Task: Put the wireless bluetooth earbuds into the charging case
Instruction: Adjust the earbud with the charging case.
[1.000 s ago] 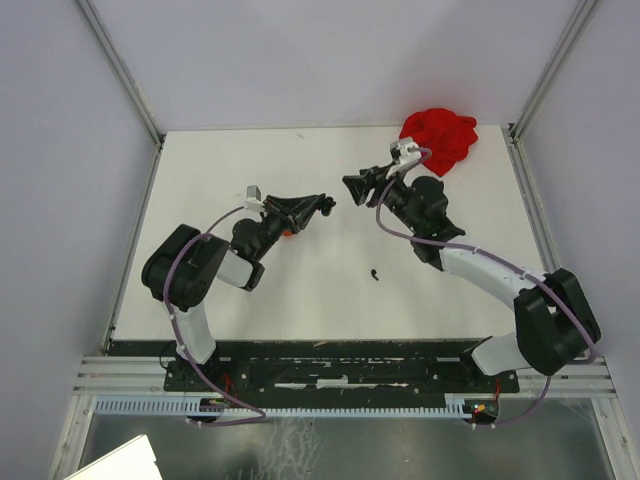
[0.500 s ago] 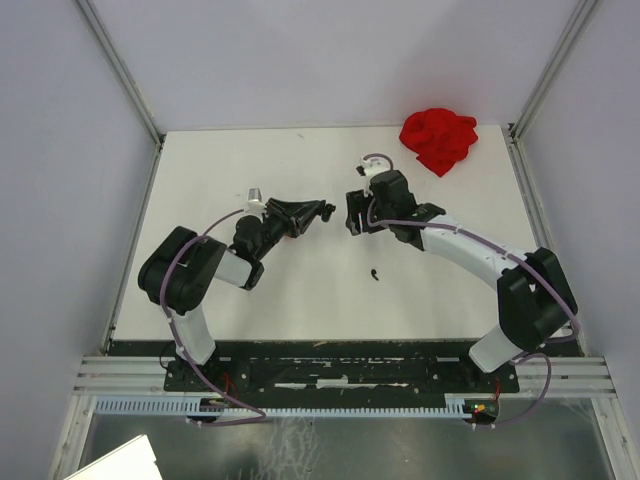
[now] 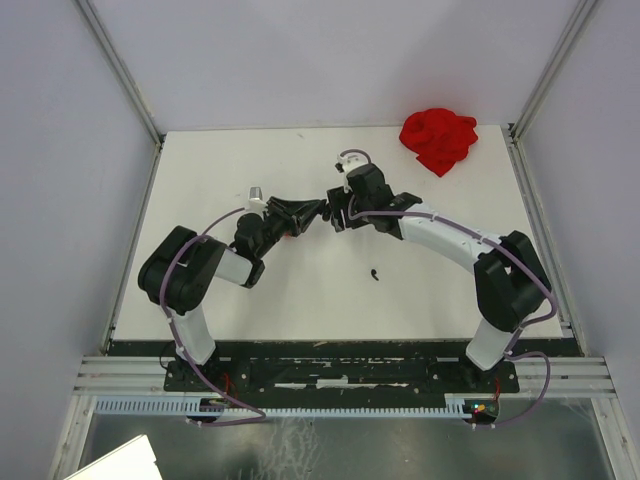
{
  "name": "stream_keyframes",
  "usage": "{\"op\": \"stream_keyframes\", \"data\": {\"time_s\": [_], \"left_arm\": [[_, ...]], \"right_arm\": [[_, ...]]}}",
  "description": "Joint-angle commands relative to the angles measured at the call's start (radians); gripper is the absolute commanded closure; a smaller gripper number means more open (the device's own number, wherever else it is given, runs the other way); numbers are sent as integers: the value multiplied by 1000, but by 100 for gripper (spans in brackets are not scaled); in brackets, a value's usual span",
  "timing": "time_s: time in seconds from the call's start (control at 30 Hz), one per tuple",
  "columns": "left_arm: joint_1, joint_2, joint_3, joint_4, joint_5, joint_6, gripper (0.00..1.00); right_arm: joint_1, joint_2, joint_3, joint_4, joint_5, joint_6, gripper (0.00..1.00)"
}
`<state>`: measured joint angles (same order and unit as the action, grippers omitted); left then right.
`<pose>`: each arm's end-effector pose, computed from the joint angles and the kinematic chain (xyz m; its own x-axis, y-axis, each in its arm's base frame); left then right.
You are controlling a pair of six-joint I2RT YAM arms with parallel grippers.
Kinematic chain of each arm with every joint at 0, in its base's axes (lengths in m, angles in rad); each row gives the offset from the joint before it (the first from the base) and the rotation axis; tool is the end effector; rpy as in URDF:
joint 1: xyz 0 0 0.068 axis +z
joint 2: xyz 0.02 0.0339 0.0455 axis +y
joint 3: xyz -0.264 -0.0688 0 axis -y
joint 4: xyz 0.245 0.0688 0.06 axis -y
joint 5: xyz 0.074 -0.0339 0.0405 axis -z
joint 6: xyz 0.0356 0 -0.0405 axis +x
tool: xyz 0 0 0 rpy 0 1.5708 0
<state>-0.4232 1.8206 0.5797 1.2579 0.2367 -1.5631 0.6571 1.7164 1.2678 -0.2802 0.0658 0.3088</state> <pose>0.2974 -0.1431 0.1588 -0.6129 -0.7901 -0.0117 0.0202 -0.0009 -0.9998 0.3077 0.2344 0.2496 -0.6758 -0.1383 -0.7240 -0.3834 0.9049 0.1850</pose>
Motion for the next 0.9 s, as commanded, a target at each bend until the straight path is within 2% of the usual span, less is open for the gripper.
{"op": "stream_keyframes", "data": {"time_s": [0.0, 0.5, 0.87], "left_arm": [[-4, -18, 30, 37, 4, 49, 97], [-5, -17, 27, 50, 11, 40, 97], [3, -14, 16, 92, 6, 29, 97]], "right_arm": [[1, 24, 84, -7, 58, -17, 28], [-41, 94, 189, -35, 109, -29, 27], [-42, -60, -24, -95, 148, -36, 27]]}}
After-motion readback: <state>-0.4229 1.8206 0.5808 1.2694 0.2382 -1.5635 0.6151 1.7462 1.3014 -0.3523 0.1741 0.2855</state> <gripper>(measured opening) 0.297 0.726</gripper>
